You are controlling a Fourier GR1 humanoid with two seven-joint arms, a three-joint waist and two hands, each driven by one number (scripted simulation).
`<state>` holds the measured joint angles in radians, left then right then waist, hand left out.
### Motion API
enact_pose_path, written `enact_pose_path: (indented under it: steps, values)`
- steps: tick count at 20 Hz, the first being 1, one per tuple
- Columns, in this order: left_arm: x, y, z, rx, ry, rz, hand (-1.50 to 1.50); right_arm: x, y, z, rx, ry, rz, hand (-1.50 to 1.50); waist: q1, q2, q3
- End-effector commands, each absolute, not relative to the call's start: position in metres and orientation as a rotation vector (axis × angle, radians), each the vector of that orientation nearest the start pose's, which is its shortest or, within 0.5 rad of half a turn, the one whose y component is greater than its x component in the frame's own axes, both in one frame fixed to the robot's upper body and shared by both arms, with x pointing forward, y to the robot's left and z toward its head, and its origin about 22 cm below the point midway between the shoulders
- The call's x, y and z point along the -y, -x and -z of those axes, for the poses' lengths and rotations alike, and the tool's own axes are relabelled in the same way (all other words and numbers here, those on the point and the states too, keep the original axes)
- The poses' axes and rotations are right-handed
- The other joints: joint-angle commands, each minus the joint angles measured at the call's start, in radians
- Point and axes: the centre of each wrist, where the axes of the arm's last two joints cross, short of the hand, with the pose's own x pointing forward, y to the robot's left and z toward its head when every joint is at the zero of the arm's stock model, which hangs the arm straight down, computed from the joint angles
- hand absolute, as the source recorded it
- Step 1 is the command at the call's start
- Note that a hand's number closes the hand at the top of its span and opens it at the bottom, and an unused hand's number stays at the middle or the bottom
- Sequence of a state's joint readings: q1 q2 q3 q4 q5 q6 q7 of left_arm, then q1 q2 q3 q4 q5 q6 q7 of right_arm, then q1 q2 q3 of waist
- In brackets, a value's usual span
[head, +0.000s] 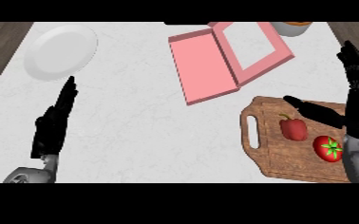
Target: Pick the bell pepper from the cutting board and place it in the cardboard box
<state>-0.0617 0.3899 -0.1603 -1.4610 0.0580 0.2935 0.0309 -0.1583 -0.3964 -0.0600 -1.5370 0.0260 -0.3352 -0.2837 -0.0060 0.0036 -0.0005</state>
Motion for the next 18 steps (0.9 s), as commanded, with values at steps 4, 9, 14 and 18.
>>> enact_pose_path:
  steps: [4, 9, 14, 18]
  values:
    - [-0.298, -0.24, 0.0, 1.431, -0.389, 0.192, 0.0, 0.353, -0.248, -0.062, 1.892, 0.812, -0.381, -1.5, -0.001, -0.006, -0.001]
    - [-0.29, -0.236, -0.006, 1.445, -0.368, 0.19, 0.0, 0.365, -0.242, -0.087, 1.606, 1.006, -0.727, -1.5, 0.006, -0.007, -0.004]
    - [-0.289, -0.245, -0.005, 1.443, -0.388, 0.204, 0.0, 0.361, -0.235, -0.112, 1.246, 0.985, -1.01, -1.5, -0.001, -0.004, -0.006]
    - [-0.291, -0.235, 0.008, 1.429, -0.399, 0.204, 0.0, 0.33, -0.225, -0.124, 1.067, 0.917, -1.125, -1.5, 0.0, -0.007, -0.004]
